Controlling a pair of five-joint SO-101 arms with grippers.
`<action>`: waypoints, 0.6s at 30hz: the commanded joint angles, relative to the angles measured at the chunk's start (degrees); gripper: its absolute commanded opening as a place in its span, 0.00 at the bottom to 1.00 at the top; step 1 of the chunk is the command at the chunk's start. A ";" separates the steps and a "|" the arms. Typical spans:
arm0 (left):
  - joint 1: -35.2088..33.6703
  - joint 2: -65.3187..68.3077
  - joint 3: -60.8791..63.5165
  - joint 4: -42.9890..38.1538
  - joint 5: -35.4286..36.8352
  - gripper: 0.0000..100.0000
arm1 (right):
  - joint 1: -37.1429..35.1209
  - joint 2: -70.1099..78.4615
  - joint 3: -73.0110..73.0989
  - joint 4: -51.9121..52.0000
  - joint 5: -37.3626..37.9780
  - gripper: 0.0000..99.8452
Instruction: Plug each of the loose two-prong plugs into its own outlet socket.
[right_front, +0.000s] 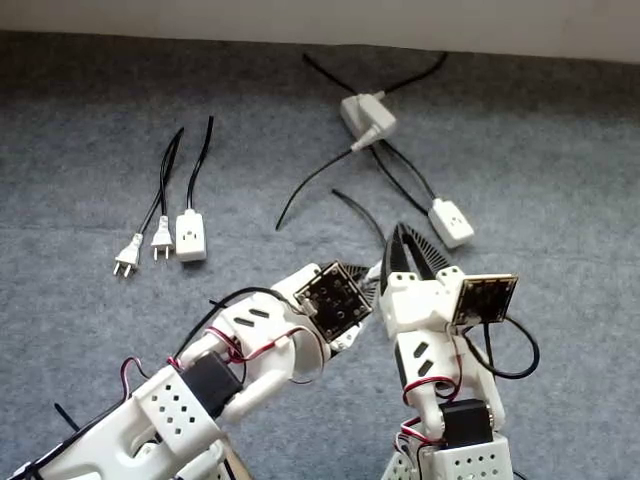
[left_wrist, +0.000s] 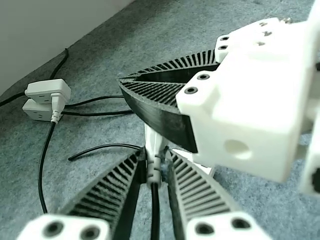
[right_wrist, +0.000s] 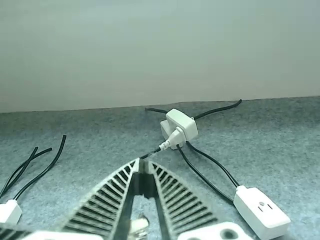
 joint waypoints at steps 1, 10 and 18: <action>-1.54 -2.77 -6.46 0.62 0.62 0.01 | 0.22 0.31 7.43 1.45 1.58 0.01; -1.27 -2.77 -8.48 2.81 2.90 0.01 | 0.13 0.57 7.43 3.56 3.25 0.01; -1.27 -2.86 -9.71 4.48 2.99 0.01 | 0.40 0.66 7.43 5.93 3.34 0.01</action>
